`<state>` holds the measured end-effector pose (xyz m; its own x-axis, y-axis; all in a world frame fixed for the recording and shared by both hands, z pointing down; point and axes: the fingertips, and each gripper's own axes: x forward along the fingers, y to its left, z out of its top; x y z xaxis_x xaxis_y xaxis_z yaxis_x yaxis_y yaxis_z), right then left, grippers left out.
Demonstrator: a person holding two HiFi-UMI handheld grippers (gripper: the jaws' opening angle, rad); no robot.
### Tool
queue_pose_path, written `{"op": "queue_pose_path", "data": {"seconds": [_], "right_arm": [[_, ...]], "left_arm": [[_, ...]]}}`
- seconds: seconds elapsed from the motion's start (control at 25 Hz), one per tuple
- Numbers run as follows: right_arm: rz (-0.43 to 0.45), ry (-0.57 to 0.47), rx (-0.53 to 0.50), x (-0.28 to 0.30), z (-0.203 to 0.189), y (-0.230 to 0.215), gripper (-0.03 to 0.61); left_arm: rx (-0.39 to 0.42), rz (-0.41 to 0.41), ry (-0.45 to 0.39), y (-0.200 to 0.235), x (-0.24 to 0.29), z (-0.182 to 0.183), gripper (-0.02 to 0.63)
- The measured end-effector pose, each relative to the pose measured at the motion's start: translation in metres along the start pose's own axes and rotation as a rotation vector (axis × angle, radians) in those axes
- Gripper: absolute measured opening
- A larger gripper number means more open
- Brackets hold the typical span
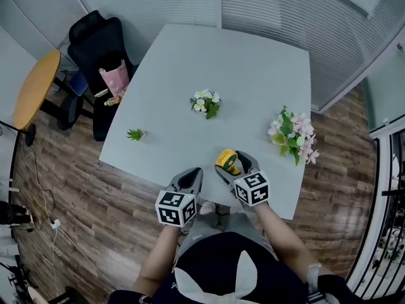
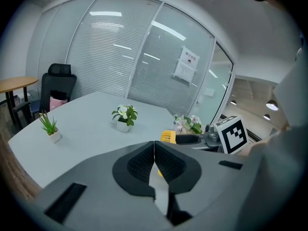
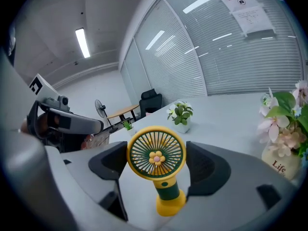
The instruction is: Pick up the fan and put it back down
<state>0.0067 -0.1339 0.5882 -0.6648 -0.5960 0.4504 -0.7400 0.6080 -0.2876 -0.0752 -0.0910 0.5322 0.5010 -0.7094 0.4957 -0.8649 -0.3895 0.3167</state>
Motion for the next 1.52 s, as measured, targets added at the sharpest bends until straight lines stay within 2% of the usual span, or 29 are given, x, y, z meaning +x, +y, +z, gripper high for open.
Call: {"op": "queue_pose_path", "data": {"seconds": [0.16,0.44,0.92,1.52], "right_arm": [[-0.003,-0.012,-0.026,0.011,-0.002,-0.004,0.380],[0.004,0.050,-0.068,0.014,-0.032,-0.004,0.382],[-0.003,0.060,-0.065,-0.003,-0.043,-0.004,0.380],[0.016,0.084,-0.117,-0.012,-0.055,0.000,0.382]], "left_arm": [[-0.007,0.011,-0.002,-0.001,0.000,-0.001,0.023],[-0.006,0.015,0.006,-0.008,0.000,-0.008,0.023],[0.003,0.006,0.013,-0.021,-0.001,-0.015,0.022],[0.010,0.010,0.022,-0.031,-0.004,-0.024,0.023]]}}
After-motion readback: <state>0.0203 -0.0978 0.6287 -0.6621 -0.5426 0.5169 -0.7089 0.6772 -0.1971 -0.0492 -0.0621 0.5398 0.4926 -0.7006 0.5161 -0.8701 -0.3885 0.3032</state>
